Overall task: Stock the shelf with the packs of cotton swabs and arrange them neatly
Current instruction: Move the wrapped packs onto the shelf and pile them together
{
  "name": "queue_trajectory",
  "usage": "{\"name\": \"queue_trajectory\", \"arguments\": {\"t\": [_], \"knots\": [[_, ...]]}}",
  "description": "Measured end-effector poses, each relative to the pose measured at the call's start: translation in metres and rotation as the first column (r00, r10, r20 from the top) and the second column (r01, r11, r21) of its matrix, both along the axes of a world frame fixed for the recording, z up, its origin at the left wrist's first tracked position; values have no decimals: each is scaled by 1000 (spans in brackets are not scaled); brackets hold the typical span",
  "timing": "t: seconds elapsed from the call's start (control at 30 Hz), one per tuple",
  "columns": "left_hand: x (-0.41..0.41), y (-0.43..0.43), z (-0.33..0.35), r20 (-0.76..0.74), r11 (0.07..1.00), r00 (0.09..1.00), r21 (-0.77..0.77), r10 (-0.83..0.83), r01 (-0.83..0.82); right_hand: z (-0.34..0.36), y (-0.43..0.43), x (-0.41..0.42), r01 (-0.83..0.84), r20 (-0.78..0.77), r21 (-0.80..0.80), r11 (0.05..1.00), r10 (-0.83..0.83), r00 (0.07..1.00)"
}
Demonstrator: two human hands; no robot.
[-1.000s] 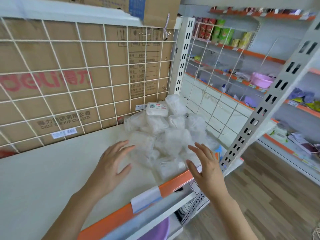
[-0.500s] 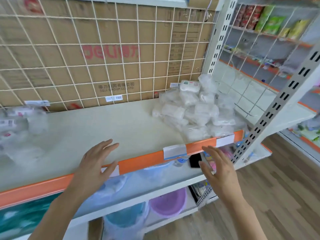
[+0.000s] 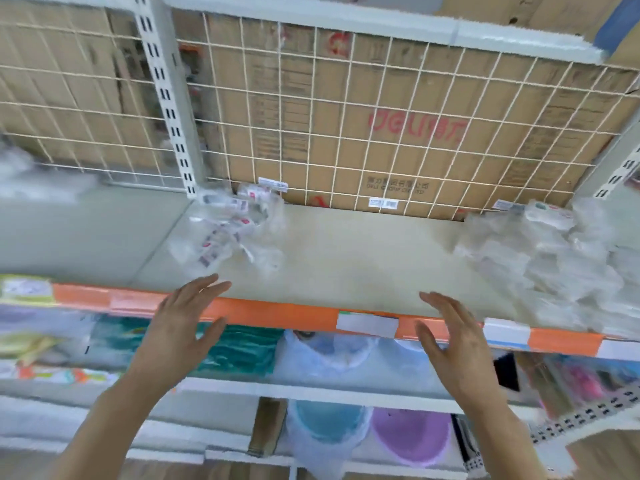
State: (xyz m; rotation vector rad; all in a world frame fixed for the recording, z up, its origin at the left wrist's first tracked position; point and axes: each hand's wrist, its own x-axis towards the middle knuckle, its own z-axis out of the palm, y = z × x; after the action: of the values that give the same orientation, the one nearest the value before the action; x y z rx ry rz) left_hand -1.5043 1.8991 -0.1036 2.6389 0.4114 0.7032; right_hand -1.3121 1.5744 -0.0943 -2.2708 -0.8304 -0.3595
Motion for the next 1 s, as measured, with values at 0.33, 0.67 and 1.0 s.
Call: {"name": "queue_trajectory", "arguments": {"t": [0.33, 0.67, 1.0], "knots": [[-137, 131, 12, -10, 979, 979, 15, 201, -201, 4, 156, -84, -177, -2, 29, 984, 177, 984], [-248, 198, 18, 4, 899, 899, -26, 437, -437, 17, 293, -129, -389, 45, -32, 921, 390, 920], [-301, 256, 0, -62, 794, 794, -29, 605, -607, 14, 420, -128, -529, -21, -49, 847, 528, 849]]}}
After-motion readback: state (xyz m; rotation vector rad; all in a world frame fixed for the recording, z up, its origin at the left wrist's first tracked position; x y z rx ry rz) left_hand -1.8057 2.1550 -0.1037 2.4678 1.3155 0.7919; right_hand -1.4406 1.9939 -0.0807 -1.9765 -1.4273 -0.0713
